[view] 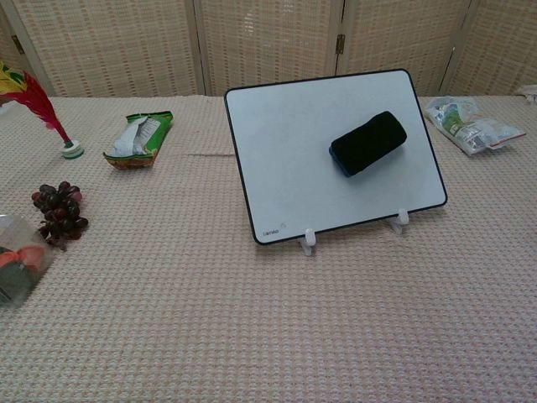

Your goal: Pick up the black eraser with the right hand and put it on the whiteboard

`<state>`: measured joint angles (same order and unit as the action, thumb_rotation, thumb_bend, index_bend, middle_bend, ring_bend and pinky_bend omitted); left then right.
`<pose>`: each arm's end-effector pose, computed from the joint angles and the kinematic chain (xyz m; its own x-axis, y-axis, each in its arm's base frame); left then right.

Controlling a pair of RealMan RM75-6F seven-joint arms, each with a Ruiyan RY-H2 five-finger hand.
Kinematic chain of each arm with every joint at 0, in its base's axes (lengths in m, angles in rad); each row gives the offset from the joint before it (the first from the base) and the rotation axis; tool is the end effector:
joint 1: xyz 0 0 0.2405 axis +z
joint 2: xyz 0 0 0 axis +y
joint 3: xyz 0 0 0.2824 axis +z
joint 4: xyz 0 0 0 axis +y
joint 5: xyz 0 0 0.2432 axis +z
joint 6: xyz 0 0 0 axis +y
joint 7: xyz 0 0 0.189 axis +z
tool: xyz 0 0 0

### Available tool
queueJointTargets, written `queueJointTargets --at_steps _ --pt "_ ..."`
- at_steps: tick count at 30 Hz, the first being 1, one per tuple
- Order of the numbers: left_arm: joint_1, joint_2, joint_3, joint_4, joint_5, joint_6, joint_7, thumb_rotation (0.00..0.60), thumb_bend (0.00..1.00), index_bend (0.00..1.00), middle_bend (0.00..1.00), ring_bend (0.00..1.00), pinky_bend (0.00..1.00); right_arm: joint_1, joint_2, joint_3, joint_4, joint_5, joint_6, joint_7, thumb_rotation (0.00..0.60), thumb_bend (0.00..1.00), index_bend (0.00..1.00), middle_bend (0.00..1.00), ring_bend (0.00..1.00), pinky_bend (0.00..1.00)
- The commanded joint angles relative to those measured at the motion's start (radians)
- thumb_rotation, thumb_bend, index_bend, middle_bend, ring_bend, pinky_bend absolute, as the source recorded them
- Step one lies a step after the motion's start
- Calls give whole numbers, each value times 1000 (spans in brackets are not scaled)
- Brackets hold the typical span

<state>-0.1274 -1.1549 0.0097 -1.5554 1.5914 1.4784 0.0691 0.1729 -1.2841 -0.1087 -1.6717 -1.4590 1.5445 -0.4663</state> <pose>-0.3380 0.2304 0.1145 0.4882 0.0385 0.8719 0.8667 -0.1390 -0.4791 -0.3102 -0.2162 0.0622 0.6187 -0.0689 0.7826 -0.7852 -0.0878 0.6130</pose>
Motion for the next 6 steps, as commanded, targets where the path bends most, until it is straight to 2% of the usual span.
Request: queueJointTargets --at_steps 1,6 --pt "-1 -5 -1 3 0 -2 10 600 283 0 0 0 0 -42 37 -12 9 -33 42 67 600 367 0 0 0 0" --pt "2 -9 1 4 4 2 18 600 283 0 0 0 0 -53 41 -8 11 -48 27 66 600 368 0 0 0 0"
